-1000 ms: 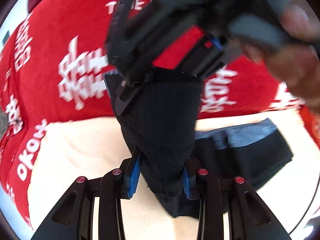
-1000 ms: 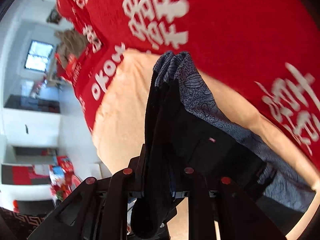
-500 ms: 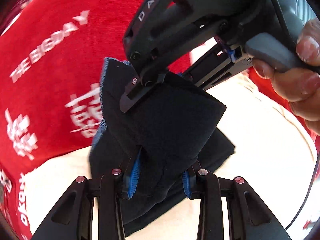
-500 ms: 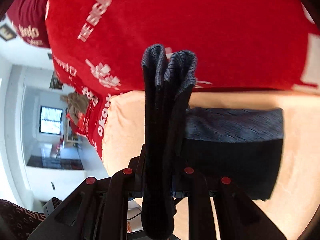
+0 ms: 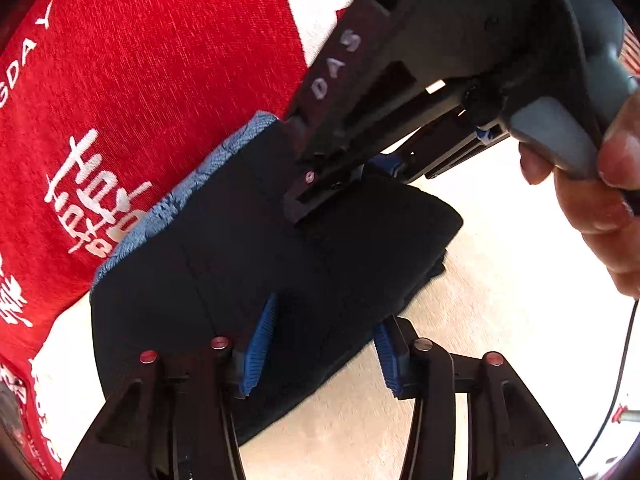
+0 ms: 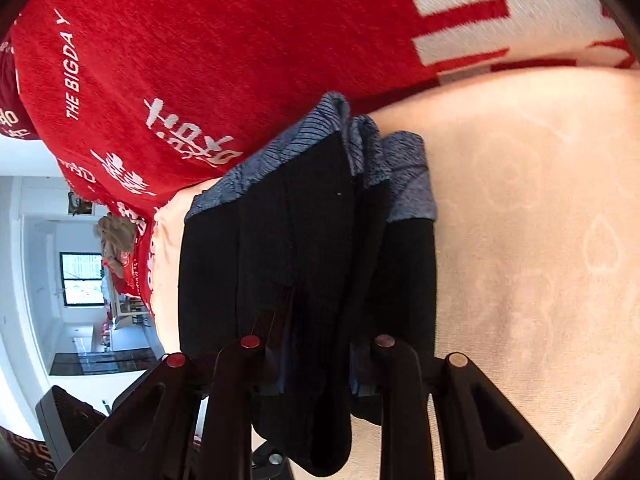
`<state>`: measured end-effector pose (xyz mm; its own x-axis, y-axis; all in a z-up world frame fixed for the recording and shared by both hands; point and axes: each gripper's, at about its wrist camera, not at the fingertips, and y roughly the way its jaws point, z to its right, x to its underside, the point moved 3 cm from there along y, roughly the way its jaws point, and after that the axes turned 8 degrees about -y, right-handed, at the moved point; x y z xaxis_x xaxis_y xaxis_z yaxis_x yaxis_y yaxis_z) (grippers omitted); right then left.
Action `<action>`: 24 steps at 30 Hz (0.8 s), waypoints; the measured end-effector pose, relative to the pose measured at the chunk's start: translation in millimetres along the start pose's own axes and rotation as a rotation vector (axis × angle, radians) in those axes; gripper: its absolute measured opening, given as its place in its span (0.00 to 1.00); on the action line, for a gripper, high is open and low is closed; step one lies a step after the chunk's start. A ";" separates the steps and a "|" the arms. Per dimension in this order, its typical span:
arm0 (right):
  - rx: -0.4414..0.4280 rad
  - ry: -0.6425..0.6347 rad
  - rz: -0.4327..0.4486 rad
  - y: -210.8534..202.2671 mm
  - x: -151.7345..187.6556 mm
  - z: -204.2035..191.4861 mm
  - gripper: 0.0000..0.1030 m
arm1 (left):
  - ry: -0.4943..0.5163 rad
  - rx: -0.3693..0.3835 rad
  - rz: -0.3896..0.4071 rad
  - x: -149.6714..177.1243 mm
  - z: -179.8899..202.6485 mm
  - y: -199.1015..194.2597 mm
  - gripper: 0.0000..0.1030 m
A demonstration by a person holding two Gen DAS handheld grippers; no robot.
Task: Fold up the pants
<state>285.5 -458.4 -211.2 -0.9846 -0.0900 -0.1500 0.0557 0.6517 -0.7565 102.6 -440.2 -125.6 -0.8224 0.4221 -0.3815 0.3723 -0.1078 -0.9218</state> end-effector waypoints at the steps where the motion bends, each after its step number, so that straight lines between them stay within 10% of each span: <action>1: 0.006 0.004 0.002 -1.7 3.4 2.3 0.26 | 0.012 0.005 -0.003 2.7 -0.7 -4.0 0.49; 3: 0.041 -0.012 0.001 -5.6 7.2 1.0 0.26 | 0.000 0.027 -0.004 8.4 -6.7 -15.3 0.69; 24: 0.523 -0.026 0.013 -36.6 79.0 -13.3 0.53 | -0.576 0.067 -0.200 73.5 -159.2 -37.3 0.69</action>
<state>203.5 -479.4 -186.8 -0.9792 -0.1075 -0.1719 0.1494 0.1900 -0.9703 96.7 -261.9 -108.3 -0.9809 -0.1121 -0.1588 0.1739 -0.1411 -0.9746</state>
